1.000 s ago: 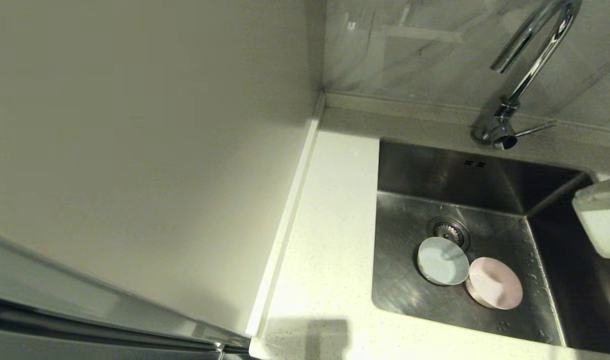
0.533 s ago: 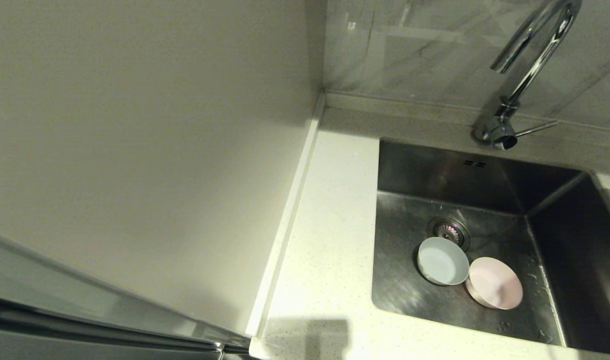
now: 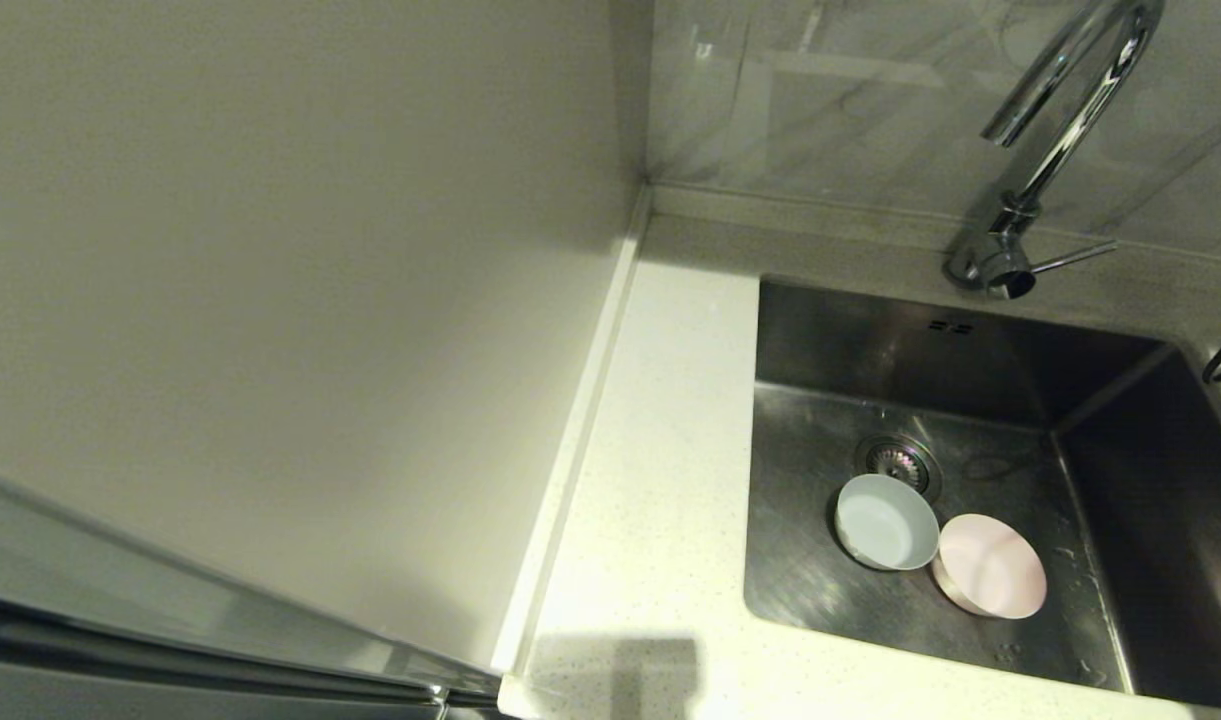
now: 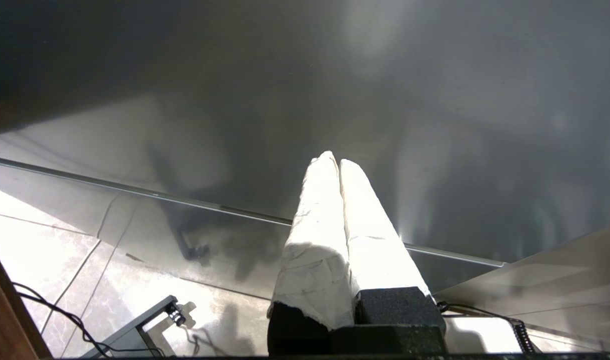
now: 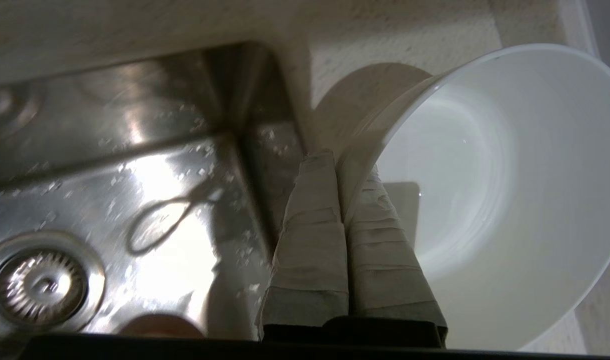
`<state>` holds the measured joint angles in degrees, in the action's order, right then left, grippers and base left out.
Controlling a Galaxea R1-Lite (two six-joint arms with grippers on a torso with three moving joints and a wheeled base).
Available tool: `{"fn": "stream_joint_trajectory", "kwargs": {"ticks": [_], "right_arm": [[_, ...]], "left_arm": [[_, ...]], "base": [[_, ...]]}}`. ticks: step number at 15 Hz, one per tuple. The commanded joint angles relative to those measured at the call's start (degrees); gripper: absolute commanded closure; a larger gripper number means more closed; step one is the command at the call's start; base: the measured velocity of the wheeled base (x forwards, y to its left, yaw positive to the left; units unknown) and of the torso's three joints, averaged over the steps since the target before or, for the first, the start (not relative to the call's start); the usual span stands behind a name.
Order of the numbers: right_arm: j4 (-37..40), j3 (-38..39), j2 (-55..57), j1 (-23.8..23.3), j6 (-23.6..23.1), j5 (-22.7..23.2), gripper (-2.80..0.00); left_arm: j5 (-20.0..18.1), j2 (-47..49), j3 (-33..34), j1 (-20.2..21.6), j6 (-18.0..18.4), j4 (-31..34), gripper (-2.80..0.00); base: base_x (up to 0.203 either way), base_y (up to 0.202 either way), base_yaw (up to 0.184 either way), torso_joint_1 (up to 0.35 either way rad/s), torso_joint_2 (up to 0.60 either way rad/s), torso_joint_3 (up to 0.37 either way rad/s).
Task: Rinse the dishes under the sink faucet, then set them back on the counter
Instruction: Put a bowl back to the table from the sink
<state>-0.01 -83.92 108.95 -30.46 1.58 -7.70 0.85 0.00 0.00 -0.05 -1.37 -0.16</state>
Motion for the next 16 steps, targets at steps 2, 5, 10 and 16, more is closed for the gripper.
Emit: {"fn": "stream_joint_trajectory", "kwargs": {"ticks": [2, 5, 10, 16], "right_arm": [[-0.1, -3.8, 4.9, -1.1, 0.0, -0.4, 0.0], [-0.2, -5.2, 6.9, -1.1, 0.1, -3.1, -2.8], [-0.1, -4.5, 4.4, -1.0, 0.1, -3.0, -2.8], [0.4, -3.4, -7.3, -0.1, 0.3, -2.2, -2.8]], "left_arm": [[0.0, -0.2, 0.0, 0.0, 0.0, 0.0, 0.0], [0.0, -0.2, 0.0, 0.0, 0.0, 0.0, 0.0], [0.0, -0.2, 0.0, 0.0, 0.0, 0.0, 0.0], [0.0, -0.2, 0.0, 0.0, 0.0, 0.0, 0.0]], "base": [[0.0, 0.0, 0.0, 0.0, 0.0, 0.0], [0.0, 0.0, 0.0, 0.0, 0.0, 0.0], [0.0, 0.0, 0.0, 0.0, 0.0, 0.0], [0.0, 0.0, 0.0, 0.0, 0.0, 0.0]]}}
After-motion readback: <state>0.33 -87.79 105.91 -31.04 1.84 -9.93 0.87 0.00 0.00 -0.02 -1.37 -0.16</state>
